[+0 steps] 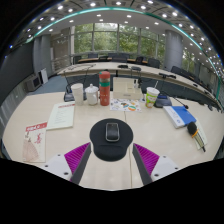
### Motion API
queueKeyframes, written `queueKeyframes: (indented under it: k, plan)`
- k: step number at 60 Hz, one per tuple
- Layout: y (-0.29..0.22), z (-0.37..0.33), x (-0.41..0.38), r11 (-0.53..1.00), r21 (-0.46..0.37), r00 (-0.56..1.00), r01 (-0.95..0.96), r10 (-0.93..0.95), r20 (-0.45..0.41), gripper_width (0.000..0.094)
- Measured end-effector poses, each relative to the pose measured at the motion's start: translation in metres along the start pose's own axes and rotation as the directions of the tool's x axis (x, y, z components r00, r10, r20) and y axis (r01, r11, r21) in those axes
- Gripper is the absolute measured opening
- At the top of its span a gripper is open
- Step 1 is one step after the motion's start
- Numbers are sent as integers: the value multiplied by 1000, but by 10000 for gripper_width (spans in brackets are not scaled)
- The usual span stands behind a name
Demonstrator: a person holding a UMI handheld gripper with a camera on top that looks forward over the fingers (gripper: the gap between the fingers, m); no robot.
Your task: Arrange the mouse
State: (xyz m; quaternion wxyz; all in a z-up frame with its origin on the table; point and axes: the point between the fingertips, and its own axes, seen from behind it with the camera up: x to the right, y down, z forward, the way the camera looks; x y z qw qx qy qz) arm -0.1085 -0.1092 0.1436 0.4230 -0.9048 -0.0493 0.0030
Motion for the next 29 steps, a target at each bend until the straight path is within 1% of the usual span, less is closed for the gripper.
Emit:
queueKeyframes:
  k: [7,11,16,29]
  plan:
    - [9,-42,-3,1000,25,1000,-11,11,-6,852]
    - [19,-62,-5,999,25,1000,-25,25,-10,854]
    - [31,-86,-2,999,29,999,-20,21,-34,853]
    - [50,-129,-7,998,46,998,-36,38,-50,853]
